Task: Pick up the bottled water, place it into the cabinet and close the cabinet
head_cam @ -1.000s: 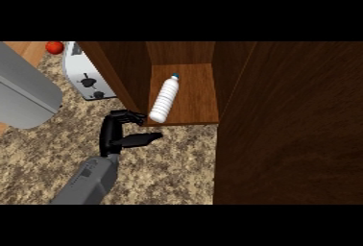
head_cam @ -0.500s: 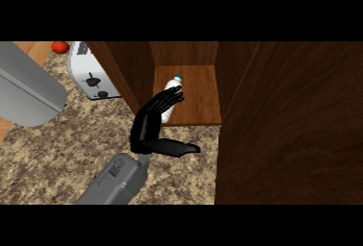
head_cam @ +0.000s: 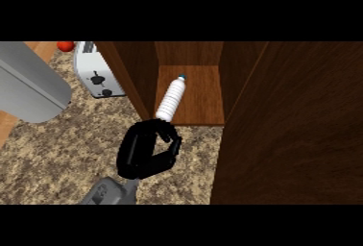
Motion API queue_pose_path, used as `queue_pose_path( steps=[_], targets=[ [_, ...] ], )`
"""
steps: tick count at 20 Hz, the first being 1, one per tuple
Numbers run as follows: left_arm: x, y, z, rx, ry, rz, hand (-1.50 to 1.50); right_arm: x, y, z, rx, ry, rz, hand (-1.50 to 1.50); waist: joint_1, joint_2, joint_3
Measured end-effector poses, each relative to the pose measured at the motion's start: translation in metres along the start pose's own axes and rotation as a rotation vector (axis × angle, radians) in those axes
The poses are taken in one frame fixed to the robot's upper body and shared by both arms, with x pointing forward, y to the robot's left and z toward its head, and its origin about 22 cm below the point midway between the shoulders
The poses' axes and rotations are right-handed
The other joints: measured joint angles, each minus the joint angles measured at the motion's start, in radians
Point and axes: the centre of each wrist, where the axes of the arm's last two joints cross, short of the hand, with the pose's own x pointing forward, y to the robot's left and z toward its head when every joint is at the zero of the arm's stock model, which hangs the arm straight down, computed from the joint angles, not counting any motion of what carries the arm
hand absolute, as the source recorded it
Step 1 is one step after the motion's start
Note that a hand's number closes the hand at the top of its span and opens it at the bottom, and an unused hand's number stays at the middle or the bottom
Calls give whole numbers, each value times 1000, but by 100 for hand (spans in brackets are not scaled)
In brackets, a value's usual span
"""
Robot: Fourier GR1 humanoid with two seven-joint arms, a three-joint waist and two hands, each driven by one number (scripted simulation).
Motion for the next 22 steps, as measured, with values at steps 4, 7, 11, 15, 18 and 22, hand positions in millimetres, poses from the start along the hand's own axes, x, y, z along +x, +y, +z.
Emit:
queue_pose_path(
  steps=[4,7,11,15,18,22],
  targets=[
    [16,14,23,26,-4,0,-150,2,2,2,122,30,-26,150,3,-2,0],
    [32,31,37,49,-16,-13,-150,3,5,-1,190,14,-41,150,5,-3,0],
    [51,50,60,91,-28,-18,-150,4,13,-3,246,2,-80,150,4,-6,-1],
    [65,65,69,127,-43,9,-150,5,20,-5,300,20,-112,150,1,-6,-3],
    [74,73,79,150,-41,30,-150,5,26,-9,377,28,-132,150,9,-8,-5],
    [86,86,91,168,-40,35,-150,7,26,-15,427,24,-105,150,22,-11,-8]
  ],
)
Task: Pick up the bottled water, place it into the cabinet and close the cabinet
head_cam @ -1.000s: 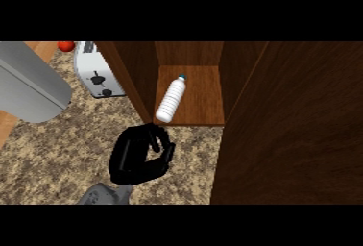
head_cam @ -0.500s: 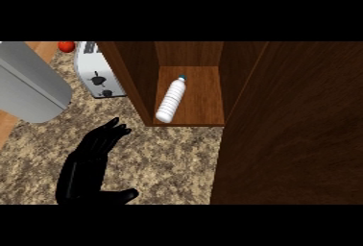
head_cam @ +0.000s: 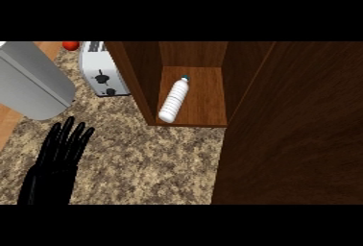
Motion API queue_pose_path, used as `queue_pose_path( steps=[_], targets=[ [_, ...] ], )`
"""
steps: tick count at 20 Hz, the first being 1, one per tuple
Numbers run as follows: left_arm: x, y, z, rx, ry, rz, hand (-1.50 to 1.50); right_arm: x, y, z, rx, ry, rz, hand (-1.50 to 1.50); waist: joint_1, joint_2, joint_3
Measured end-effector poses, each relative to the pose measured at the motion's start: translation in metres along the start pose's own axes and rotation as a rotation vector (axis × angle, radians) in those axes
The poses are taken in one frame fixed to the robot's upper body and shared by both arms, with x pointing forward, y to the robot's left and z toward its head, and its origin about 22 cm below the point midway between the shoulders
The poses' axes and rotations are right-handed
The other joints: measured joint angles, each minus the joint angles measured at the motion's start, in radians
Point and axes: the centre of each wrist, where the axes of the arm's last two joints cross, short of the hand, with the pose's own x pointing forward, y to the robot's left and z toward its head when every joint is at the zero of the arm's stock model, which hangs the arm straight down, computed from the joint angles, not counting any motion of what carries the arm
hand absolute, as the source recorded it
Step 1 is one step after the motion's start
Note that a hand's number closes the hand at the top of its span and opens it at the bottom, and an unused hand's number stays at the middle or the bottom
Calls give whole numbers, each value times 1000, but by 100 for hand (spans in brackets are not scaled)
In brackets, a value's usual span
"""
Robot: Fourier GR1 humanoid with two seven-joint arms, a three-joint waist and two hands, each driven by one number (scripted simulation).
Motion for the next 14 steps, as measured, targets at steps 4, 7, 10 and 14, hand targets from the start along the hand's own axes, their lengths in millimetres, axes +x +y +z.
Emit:
queue_pose_path(
  steps=[4,7,10,14],
  targets=[
    [11,13,6,7,2,3,-150,2,-4,-6,33,-1,42,150,16,1,-4],
    [21,23,10,3,3,0,-150,2,-3,-9,11,-2,40,150,25,5,-5],
    [27,31,16,-3,6,3,-150,0,-1,-11,-20,-7,22,150,38,9,-5],
    [36,39,19,-25,5,4,-150,0,-1,-14,-25,-10,14,150,62,17,-5]
  ],
)
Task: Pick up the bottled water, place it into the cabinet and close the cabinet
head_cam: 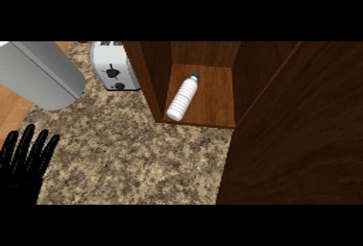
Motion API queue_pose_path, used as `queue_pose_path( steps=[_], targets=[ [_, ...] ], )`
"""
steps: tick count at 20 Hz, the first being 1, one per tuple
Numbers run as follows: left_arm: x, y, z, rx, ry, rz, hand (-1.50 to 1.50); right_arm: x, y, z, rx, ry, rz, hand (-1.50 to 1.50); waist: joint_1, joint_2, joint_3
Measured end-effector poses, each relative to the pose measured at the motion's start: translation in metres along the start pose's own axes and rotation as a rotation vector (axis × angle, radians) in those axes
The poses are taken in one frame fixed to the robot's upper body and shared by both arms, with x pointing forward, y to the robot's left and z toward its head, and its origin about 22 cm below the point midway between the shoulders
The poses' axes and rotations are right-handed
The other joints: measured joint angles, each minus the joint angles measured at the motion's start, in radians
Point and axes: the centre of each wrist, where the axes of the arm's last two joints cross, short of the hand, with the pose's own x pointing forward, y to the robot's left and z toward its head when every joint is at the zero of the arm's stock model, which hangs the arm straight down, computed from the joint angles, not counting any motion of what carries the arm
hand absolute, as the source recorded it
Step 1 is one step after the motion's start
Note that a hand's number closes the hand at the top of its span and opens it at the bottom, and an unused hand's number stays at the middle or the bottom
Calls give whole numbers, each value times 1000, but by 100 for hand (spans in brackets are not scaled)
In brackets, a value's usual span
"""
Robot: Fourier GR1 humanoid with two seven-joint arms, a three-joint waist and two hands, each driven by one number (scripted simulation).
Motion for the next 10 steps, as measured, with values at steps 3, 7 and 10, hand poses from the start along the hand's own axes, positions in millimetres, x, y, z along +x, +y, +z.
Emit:
queue_pose_path(
  steps=[3,7,10],
  targets=[
    [8,4,-1,-22,-9,3,-150,0,-2,-3,11,-3,5,150,21,7,0],
    [14,9,0,-49,-1,8,-150,1,-6,-8,39,-4,26,150,52,18,-1],
    [17,11,-1,-67,-1,13,-150,2,-8,-11,67,-2,42,150,72,25,-2]
  ],
)
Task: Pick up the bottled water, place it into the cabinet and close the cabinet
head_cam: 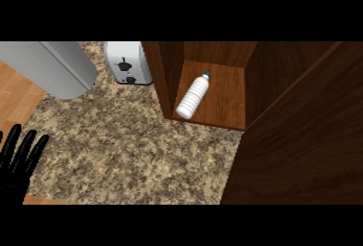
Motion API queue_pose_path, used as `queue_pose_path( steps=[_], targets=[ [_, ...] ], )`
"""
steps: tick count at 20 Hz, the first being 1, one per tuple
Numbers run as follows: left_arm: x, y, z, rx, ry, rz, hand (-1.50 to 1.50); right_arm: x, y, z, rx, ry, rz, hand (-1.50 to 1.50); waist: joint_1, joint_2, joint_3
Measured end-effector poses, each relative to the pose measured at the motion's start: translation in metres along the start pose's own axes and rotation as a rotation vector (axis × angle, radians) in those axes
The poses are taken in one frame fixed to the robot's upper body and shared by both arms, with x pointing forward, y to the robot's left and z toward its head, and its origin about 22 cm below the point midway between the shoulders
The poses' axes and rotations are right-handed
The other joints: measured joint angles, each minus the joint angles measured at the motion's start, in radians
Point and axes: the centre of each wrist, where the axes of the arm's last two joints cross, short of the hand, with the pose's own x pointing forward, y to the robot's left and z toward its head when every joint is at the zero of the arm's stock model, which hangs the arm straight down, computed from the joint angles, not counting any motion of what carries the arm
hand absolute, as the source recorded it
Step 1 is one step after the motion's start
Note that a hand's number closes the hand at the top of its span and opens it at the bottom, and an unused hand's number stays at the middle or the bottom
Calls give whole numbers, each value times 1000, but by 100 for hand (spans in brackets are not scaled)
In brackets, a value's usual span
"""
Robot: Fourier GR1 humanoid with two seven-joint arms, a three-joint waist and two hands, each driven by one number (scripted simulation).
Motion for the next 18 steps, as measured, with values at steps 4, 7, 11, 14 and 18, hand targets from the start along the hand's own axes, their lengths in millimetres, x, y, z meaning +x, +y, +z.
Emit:
queue_pose_path(
  steps=[4,7,11,14,18],
  targets=[
    [6,5,-2,-23,5,-10,-150,1,-4,-4,43,3,25,150,25,5,-2],
    [9,7,-3,-39,14,-14,-150,3,-8,-7,86,6,54,-150,45,7,-4],
    [13,9,-5,-60,22,-15,-150,7,-16,-11,163,6,117,150,73,6,-7],
    [16,11,-7,-66,22,-20,-150,9,-20,-16,203,8,156,150,77,6,-8],
    [18,14,-8,-69,25,-22,-150,11,-23,-20,238,11,188,150,80,6,-10]
  ],
)
